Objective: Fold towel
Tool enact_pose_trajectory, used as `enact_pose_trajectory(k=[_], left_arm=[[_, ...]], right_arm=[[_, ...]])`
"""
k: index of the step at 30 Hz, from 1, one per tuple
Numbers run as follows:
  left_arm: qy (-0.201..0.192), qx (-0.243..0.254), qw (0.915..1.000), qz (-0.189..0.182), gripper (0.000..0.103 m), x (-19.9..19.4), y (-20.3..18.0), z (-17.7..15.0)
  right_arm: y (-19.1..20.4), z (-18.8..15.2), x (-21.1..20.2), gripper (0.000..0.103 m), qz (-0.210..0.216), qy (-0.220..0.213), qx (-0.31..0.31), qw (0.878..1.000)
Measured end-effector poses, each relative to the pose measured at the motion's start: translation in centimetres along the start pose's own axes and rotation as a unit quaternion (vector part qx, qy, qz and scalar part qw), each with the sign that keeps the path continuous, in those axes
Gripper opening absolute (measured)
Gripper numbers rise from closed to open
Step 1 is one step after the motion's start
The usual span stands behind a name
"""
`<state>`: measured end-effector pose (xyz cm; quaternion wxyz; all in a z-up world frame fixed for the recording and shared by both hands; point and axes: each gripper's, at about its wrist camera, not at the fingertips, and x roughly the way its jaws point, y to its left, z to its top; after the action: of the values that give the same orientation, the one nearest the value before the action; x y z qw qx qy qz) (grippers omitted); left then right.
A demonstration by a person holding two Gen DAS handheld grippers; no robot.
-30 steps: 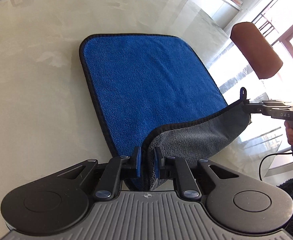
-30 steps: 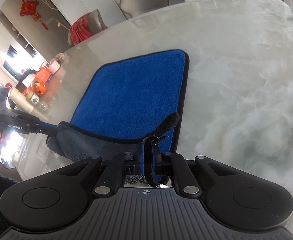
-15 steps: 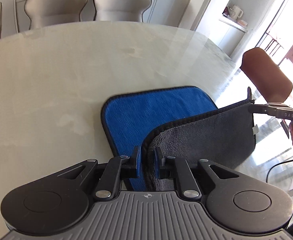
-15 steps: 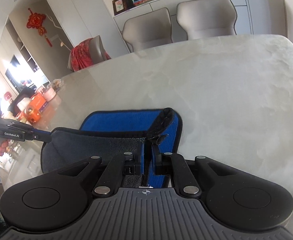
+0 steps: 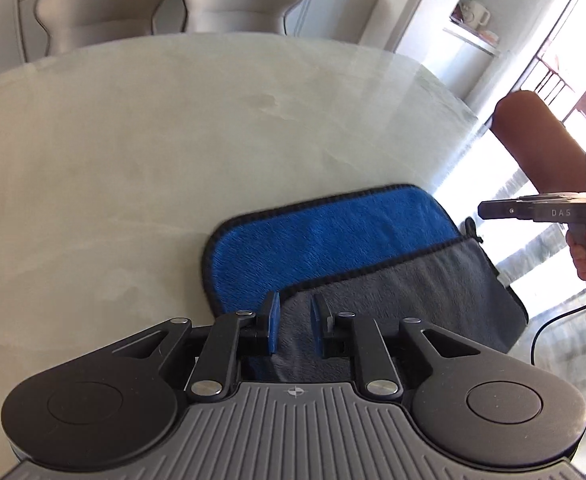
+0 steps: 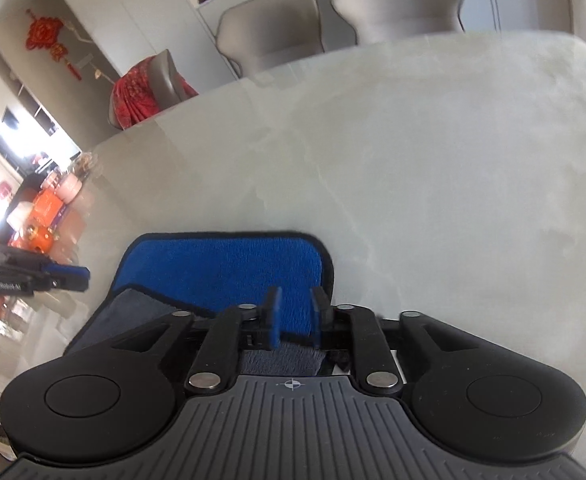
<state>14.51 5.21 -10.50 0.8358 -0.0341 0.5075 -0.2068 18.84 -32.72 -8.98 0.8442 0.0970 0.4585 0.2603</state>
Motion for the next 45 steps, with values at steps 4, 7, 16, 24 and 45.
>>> enact_pose_trajectory(k=[4, 7, 16, 24, 45], left_arm=[[0.022, -0.013, 0.9997, 0.002, 0.022, 1.6, 0.4, -0.2], [0.027, -0.01, 0.9996, 0.005, 0.029, 1.9, 0.5, -0.5], [0.018, -0.002, 0.9995, 0.025, 0.053, 2.4, -0.1, 0.0], [0.039, -0.007, 0.9988, 0.029, 0.058, 3.0, -0.1, 0.0], [0.013, 0.001, 0.9999, 0.007, 0.003, -0.1, -0.6, -0.3]], right_arm=[[-0.1, -1.9, 0.0, 0.03, -0.011, 0.011, 0.01, 1.0], [-1.2, -2.9, 0.1, 0.035, -0.013, 0.026, 0.037, 0.999], [-2.0, -3.3, 0.3, 0.05, -0.014, 0.013, 0.056, 0.998], [-1.8, -3.1, 0.9, 0.046, -0.006, 0.006, 0.049, 0.999], [0.1, -2.9, -0.9, 0.012, 0.014, -0.041, -0.003, 0.999]])
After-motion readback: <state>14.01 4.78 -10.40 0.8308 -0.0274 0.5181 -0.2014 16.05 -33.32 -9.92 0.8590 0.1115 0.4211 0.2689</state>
